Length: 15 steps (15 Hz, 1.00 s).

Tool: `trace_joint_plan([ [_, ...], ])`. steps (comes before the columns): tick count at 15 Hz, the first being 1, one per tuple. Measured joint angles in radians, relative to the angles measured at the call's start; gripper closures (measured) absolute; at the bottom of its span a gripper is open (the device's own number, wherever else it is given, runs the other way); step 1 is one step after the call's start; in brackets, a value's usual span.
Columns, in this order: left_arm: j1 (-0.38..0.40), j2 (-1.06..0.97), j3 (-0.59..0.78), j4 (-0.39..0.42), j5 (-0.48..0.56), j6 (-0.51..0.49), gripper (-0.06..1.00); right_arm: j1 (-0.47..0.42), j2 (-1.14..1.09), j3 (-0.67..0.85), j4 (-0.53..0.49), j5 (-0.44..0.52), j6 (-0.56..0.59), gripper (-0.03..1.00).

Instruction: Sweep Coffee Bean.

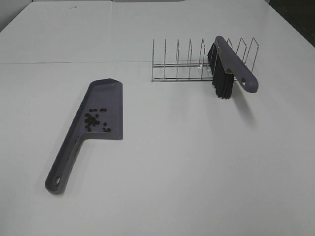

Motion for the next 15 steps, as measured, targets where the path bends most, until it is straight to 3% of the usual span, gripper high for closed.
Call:
trace_joint_plan([
  [2,0.0,-0.003,0.02,0.001,-0.03,0.0,0.22,0.0,0.0,0.077,0.003,-0.022,-0.001,0.38],
  [3,0.0,-0.003,0.024,0.001,-0.037,0.0,0.22,0.0,0.0,0.126,0.021,-0.081,-0.001,0.38],
  [10,0.0,-0.005,0.024,-0.001,-0.045,0.0,0.22,0.0,0.0,0.131,0.035,-0.11,-0.002,0.38],
  [15,0.006,-0.005,0.024,-0.096,-0.045,-0.003,0.22,0.0,0.0,0.131,0.043,-0.11,-0.002,0.38],
])
